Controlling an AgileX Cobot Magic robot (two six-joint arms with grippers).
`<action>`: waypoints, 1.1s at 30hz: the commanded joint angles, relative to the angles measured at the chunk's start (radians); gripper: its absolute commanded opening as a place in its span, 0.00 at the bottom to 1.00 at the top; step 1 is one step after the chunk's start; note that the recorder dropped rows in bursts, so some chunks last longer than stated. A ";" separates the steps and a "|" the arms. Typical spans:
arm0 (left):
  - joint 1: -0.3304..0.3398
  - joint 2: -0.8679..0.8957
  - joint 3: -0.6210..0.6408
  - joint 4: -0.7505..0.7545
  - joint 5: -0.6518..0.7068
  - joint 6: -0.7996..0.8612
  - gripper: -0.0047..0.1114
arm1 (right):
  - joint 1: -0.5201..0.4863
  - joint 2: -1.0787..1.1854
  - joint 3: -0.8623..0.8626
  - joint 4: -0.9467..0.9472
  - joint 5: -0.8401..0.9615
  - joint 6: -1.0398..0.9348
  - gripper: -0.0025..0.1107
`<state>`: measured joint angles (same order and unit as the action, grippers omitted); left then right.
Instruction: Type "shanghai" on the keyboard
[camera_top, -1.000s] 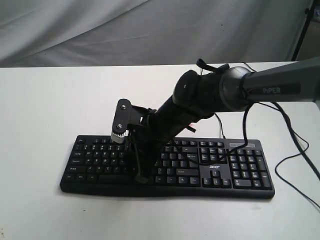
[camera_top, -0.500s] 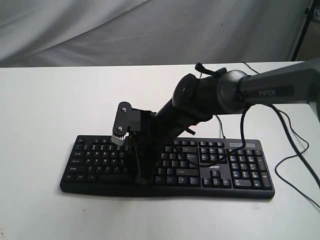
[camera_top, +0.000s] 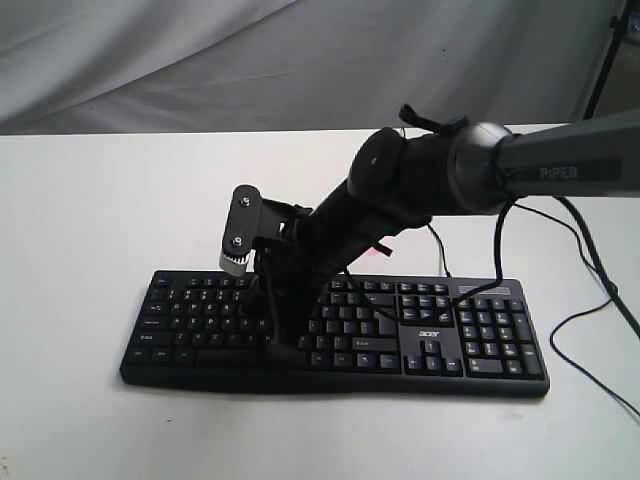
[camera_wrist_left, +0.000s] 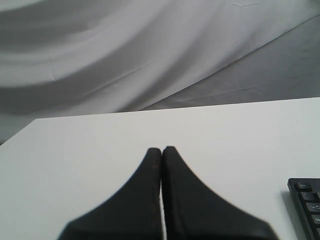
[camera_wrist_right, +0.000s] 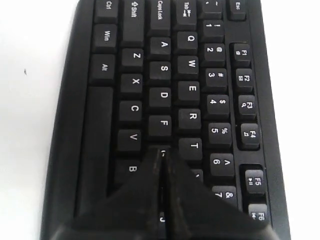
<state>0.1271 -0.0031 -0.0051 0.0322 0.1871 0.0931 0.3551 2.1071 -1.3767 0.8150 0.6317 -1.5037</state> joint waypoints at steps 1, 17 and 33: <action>-0.004 0.003 0.005 -0.001 -0.003 -0.003 0.05 | -0.007 -0.008 0.001 0.002 0.009 -0.002 0.02; -0.004 0.003 0.005 -0.001 -0.003 -0.003 0.05 | 0.010 -0.006 0.001 0.118 -0.002 -0.044 0.02; -0.004 0.003 0.005 -0.001 -0.003 -0.003 0.05 | 0.114 -0.006 -0.005 0.128 -0.197 -0.004 0.02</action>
<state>0.1271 -0.0031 -0.0051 0.0322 0.1871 0.0931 0.4640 2.1071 -1.3767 0.9368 0.4558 -1.5244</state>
